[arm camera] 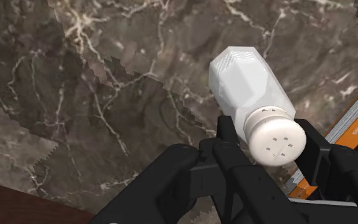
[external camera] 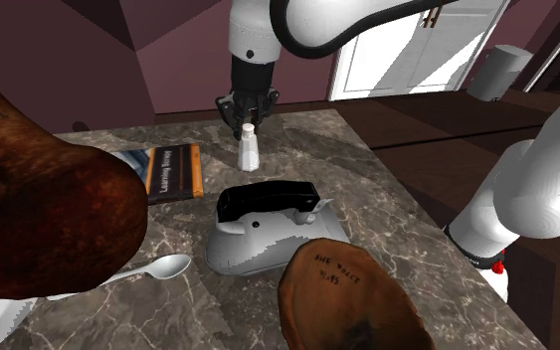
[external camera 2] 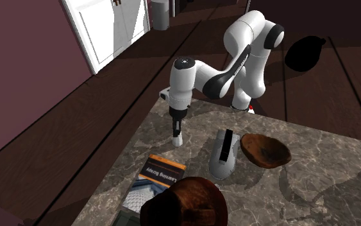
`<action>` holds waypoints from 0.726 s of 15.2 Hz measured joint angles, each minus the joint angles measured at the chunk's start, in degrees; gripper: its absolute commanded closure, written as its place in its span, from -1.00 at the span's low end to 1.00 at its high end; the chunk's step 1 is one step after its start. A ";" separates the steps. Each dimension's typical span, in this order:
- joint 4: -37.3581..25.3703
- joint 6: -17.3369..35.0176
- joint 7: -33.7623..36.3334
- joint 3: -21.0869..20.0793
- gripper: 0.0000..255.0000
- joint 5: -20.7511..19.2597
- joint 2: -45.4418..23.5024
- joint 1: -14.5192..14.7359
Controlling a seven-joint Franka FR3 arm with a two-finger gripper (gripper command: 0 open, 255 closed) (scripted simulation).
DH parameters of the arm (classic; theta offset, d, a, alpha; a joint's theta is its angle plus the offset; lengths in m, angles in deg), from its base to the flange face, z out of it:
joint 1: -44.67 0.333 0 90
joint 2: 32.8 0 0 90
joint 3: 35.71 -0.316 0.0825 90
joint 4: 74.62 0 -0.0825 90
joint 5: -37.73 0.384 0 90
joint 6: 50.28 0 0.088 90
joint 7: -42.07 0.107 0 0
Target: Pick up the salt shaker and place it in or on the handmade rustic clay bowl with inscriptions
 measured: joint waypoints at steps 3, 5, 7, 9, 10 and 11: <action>0.00 0.00 0.01 0.00 1.00 0.00 0.00 0.00; -0.01 0.00 0.02 -0.01 1.00 -0.01 -0.01 0.01; -0.01 0.00 0.01 -0.01 1.00 -0.01 -0.01 0.01; -0.76 -0.87 -0.04 0.01 1.00 0.06 0.09 0.00; -1.26 -1.47 -0.21 0.07 1.00 0.14 0.21 -0.07; -2.00 -2.18 -0.20 0.07 1.00 0.12 0.17 -0.07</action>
